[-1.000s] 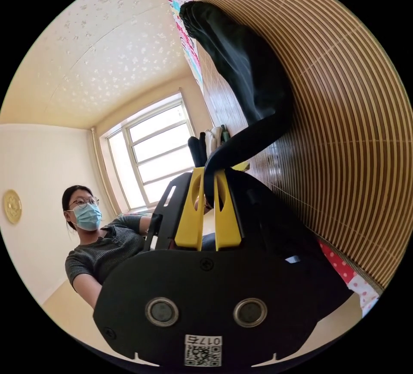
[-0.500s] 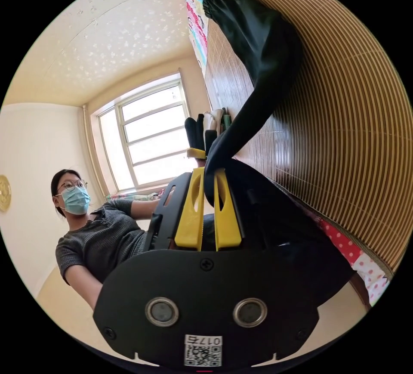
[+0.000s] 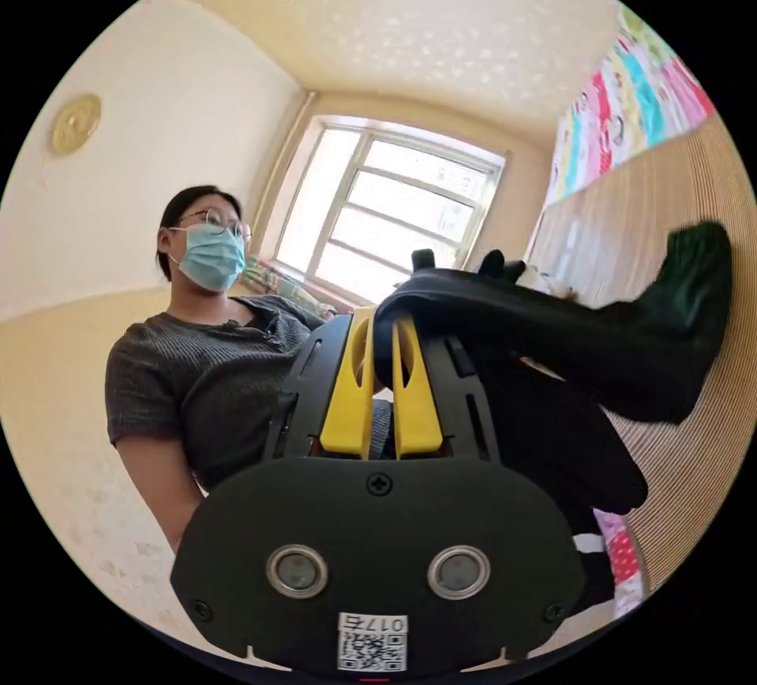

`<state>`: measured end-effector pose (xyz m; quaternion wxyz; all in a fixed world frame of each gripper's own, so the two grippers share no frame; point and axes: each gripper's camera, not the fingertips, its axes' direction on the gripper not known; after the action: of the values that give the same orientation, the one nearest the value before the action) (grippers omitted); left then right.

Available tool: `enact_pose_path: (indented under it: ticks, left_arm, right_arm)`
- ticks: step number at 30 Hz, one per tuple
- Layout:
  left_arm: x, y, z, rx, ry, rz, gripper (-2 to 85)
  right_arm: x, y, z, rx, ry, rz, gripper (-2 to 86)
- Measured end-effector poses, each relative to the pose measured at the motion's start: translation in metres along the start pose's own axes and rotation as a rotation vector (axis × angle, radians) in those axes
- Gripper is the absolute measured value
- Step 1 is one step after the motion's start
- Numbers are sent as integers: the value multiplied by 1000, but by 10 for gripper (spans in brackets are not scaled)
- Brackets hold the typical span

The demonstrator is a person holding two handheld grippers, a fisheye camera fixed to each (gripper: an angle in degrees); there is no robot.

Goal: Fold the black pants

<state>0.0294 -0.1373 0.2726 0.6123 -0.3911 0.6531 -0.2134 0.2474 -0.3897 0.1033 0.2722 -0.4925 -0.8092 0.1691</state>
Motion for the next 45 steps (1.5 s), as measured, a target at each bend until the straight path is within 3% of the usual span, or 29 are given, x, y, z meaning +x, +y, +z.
enact_pose_path:
  ticks: [3,6,11,15,23,28,35,38,40,45]
  left_arm:
    - [84,-40,-2,44,-83,209,46]
    - [141,-70,0,93,-31,347,46]
    - [166,-104,-2,158,-86,362,46]
    - [82,-134,2,125,-293,154,45]
    - [-124,-134,5,17,-435,-153,45]
    - [-187,-29,45,-105,-436,-301,45]
    - [-253,128,99,-238,-422,-677,88]
    - [-279,142,85,-116,-391,-749,105]
    - [-301,125,66,-21,-410,-745,124]
    - [-376,84,54,-49,-523,-738,160]
  right_arm:
    - [-70,-36,12,-20,35,-202,5]
    - [-129,-64,24,-42,71,-357,4]
    - [-142,-95,33,-31,265,-296,3]
    - [-54,-121,29,-62,501,-31,2]
    - [112,-103,28,-109,581,269,6]
    - [145,3,44,-184,635,399,18]
    - [183,176,-10,65,647,937,85]
    - [178,160,-36,188,594,863,98]
    - [187,133,-41,120,641,829,112]
    - [249,78,-46,-59,750,777,173]
